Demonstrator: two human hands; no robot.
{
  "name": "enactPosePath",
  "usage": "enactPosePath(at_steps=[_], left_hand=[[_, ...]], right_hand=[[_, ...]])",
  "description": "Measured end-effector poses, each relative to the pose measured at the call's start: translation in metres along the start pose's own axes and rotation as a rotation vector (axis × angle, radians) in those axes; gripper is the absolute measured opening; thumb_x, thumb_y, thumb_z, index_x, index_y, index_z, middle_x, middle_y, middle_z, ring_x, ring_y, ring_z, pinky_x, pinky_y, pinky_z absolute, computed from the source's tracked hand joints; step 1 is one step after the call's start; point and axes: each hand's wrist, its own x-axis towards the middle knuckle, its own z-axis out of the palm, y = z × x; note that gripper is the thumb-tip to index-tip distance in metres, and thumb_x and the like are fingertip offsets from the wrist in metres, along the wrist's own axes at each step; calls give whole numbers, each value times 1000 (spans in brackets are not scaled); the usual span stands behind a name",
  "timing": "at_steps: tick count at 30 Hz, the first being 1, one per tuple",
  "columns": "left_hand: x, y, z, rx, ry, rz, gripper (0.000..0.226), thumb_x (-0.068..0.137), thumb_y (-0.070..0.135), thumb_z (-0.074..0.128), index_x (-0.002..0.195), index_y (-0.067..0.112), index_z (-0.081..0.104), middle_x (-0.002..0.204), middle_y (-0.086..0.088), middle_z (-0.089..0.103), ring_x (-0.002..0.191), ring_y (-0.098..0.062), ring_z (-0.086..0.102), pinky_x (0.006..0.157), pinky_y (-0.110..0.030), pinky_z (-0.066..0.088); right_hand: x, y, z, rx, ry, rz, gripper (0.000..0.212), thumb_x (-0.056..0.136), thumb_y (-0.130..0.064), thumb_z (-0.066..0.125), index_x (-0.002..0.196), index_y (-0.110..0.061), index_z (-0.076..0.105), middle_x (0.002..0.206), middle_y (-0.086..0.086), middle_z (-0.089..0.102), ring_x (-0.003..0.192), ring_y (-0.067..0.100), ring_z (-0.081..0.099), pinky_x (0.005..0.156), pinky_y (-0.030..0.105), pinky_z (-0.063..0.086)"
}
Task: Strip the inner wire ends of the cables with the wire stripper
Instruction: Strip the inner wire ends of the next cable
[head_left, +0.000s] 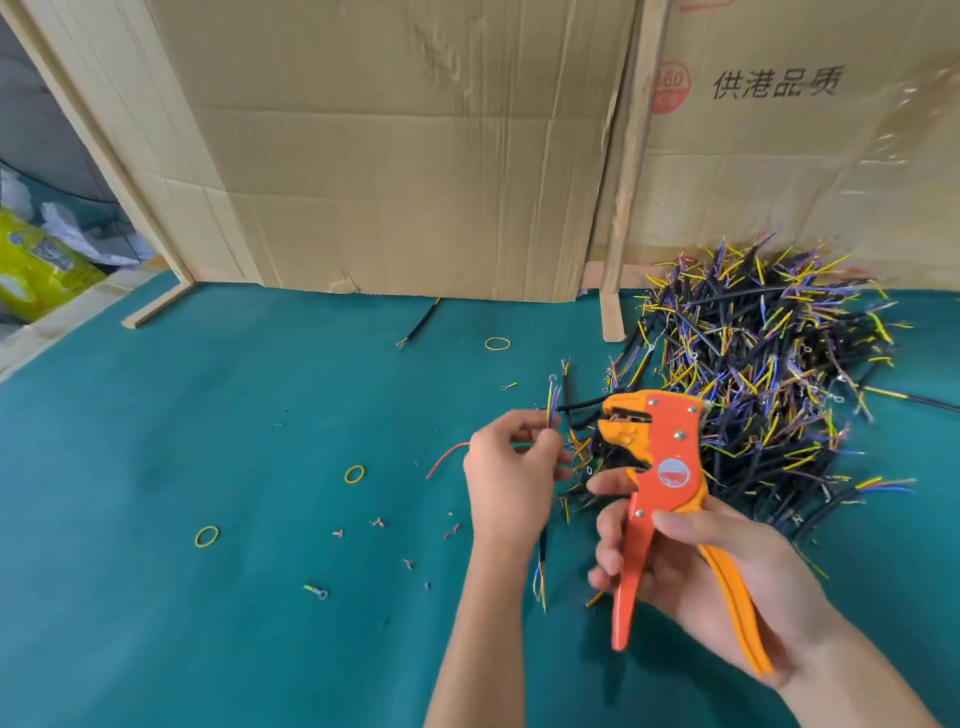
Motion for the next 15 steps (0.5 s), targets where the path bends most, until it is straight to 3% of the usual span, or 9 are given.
enactPosePath(at_steps=[3, 7, 11, 15], left_hand=[[-8, -19, 7, -229, -3, -59, 17, 90, 0, 63, 86, 12, 74, 62, -3, 68, 48, -14, 57, 52, -24, 50], [-5, -25, 4, -489, -43, -122, 15, 91, 2, 67, 86, 12, 78, 69, -9, 70, 54, -15, 56, 52, -22, 48], [-3, -26, 5, -568, -141, -107, 16, 91, 0, 68, 89, 12, 78, 82, -11, 73, 69, -15, 67, 59, -22, 52], [6, -28, 3, -638, -191, -92, 17, 92, -1, 65, 89, 12, 75, 86, -10, 71, 72, -16, 69, 63, -22, 53]], right_hand=[[1, -1, -14, -11, 90, -63, 62, 81, -12, 78, 134, 7, 53, 97, 27, 61, 85, 38, 63, 86, 55, 52], [0, -5, -23, 0, 113, -70, 58, 85, -13, 75, 136, 6, 52, 99, 26, 62, 87, 38, 64, 88, 54, 52], [0, -7, -23, 8, 134, -73, 58, 86, -12, 74, 136, 6, 52, 99, 26, 62, 87, 39, 64, 88, 55, 52], [1, -4, -21, -17, 169, -93, 62, 78, -12, 81, 131, 7, 56, 97, 28, 61, 84, 40, 63, 84, 55, 53]])
